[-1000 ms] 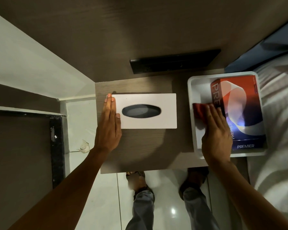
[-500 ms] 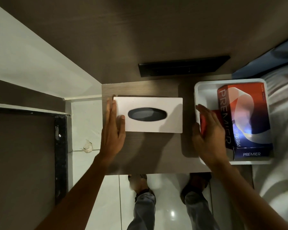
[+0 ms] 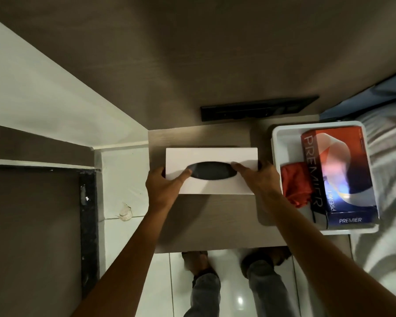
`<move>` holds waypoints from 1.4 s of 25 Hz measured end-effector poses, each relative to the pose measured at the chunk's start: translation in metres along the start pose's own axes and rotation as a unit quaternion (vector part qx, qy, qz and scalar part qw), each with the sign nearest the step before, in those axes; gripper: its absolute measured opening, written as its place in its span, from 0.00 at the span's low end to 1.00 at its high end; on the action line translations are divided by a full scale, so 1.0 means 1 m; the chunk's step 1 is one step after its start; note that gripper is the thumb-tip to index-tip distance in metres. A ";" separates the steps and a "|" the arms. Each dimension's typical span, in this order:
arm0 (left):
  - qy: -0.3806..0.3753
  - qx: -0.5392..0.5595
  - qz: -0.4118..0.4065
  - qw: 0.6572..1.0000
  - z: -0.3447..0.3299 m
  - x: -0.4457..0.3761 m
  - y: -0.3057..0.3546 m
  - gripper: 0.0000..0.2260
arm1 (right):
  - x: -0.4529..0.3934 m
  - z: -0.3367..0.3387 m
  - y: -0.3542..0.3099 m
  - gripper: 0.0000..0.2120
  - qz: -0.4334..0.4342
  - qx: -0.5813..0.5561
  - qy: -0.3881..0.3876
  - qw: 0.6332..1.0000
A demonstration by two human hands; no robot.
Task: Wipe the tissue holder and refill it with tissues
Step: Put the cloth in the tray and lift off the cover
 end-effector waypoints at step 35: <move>0.032 -0.084 0.021 0.996 -0.012 -0.005 -0.005 0.19 | 0.014 0.002 0.004 0.35 0.022 0.056 0.052 0.997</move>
Point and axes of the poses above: each hand's wrist, its own x-axis away from the middle knuckle, its own z-axis out of the back of the hand, y = z × x, the point moved 7 cm from there along -x, towards the middle knuckle, and after that the axes turned 14 degrees about x, right-handed, at the moved point
